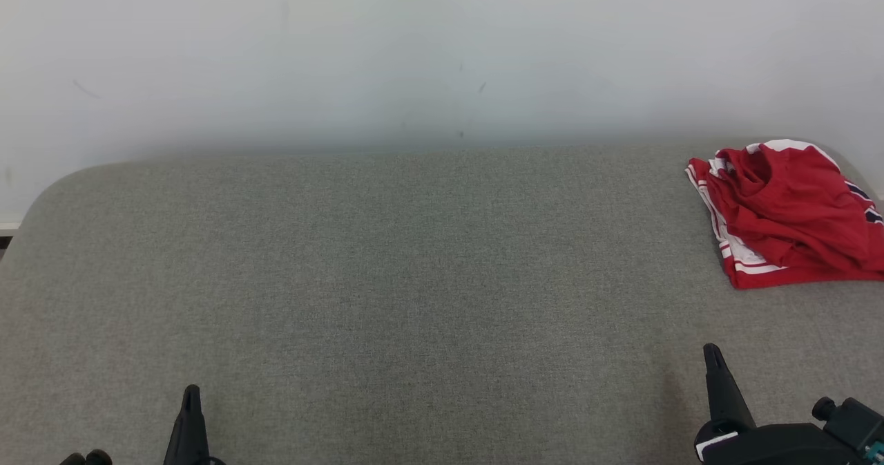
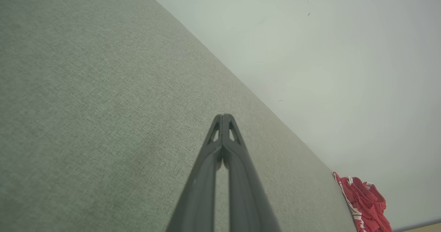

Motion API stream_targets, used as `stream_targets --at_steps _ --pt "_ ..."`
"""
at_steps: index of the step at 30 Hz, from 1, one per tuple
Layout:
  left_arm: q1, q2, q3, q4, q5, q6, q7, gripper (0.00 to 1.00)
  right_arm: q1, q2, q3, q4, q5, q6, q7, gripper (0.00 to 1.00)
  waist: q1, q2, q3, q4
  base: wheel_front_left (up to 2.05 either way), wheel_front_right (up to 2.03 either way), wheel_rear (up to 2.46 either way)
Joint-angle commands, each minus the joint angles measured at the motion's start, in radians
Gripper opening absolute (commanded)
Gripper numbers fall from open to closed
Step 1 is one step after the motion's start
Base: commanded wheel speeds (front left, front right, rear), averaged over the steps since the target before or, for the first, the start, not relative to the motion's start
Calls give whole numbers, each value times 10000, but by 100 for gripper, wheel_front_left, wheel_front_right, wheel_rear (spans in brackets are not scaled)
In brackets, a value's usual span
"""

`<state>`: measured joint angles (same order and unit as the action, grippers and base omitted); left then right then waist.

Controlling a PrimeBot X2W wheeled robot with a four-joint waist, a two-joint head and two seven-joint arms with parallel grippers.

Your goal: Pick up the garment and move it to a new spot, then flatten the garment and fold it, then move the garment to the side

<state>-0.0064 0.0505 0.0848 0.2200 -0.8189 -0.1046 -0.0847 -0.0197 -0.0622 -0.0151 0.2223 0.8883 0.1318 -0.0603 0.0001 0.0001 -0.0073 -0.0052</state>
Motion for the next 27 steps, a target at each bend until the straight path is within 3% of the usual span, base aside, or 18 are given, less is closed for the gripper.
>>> stream_targets --at_steps 1,27 --pt "-309 17 50 -70 -460 -27 100 0 -200 -39 -69 -78 416 -7 87 0 -1 -1 2 1 0 0 0" --pt "-618 11 153 48 -3370 -124 850 0 -501 -14 -382 21 3097 -11 697 0 -1 -1 33 17 0 0 0"
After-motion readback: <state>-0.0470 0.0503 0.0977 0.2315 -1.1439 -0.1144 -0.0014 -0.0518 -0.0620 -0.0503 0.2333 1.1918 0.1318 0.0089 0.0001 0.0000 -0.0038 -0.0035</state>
